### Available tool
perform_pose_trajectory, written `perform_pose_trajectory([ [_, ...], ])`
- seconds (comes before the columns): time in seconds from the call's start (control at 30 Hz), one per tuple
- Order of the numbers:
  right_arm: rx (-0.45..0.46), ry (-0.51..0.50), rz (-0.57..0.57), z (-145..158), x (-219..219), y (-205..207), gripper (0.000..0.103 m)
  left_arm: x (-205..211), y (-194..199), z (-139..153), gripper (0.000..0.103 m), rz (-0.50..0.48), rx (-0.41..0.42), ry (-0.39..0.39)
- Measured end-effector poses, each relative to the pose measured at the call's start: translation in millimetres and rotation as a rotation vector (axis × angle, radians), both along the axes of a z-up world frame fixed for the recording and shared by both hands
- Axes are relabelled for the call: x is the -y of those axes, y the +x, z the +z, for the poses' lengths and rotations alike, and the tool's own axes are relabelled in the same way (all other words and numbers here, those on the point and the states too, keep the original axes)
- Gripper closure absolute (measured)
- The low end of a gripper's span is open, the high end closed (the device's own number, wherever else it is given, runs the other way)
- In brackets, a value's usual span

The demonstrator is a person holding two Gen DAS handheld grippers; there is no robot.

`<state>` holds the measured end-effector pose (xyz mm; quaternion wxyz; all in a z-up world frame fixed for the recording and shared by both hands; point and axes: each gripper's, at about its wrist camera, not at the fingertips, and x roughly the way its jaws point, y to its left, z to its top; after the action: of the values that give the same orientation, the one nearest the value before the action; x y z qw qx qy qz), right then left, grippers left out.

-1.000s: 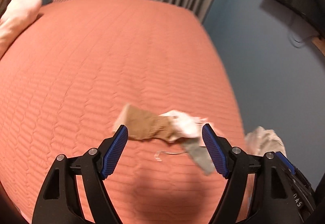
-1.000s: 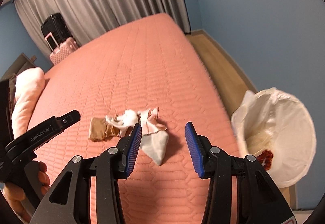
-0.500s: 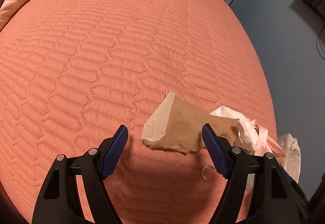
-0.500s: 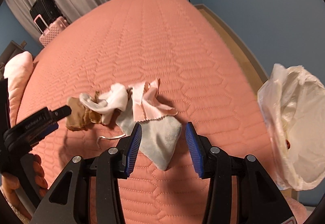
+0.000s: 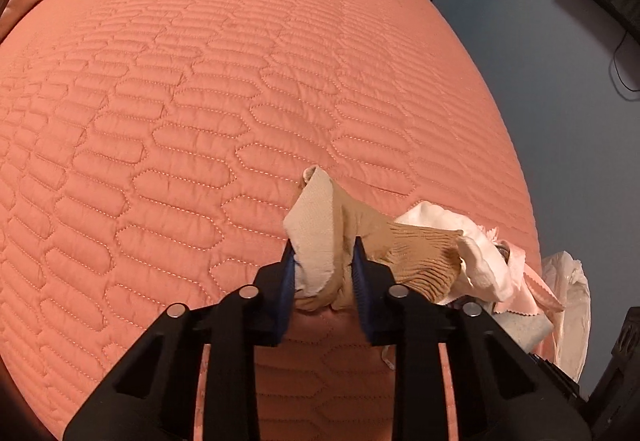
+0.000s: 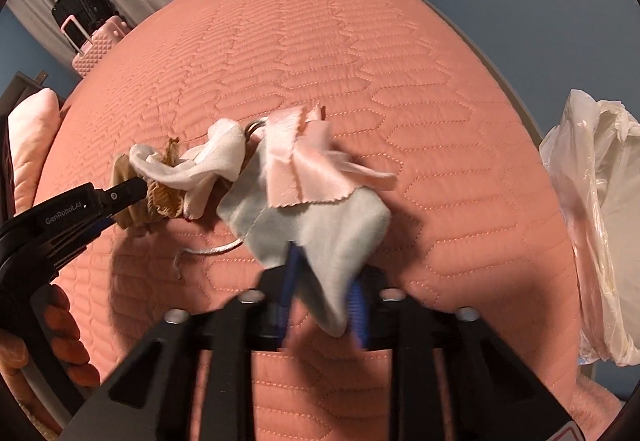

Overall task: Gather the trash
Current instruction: 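Grasp the tan stocking with the left tool while the right tool grasps the pale blue pouch, then carry stocking and blue pouch over the wastebasket and open both tools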

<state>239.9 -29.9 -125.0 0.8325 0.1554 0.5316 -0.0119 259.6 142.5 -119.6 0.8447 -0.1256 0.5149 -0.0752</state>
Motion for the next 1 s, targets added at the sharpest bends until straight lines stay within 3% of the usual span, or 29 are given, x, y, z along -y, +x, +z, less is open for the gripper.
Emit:
perform_pose_trajectory([
  [0.33, 0.069, 0.046, 0.058, 39.6, -9.4, -24.6, 0.099, -6.3, -29.7, 51.5, 0.084, 0.000, 0.089, -0.027],
  [0.67, 0.250, 0.079, 0.081, 125.5, -5.3, -63.5, 0.099, 14.5, -66.4, 125.8, 0.084, -0.054, 0.229, -0.035],
  [1.0, 0.423, 0.062, 0.041, 209.2, 34.6, -108.5, 0.099, 68.4, -97.6, 180.9, 0.084, -0.153, 0.343, -0.036],
])
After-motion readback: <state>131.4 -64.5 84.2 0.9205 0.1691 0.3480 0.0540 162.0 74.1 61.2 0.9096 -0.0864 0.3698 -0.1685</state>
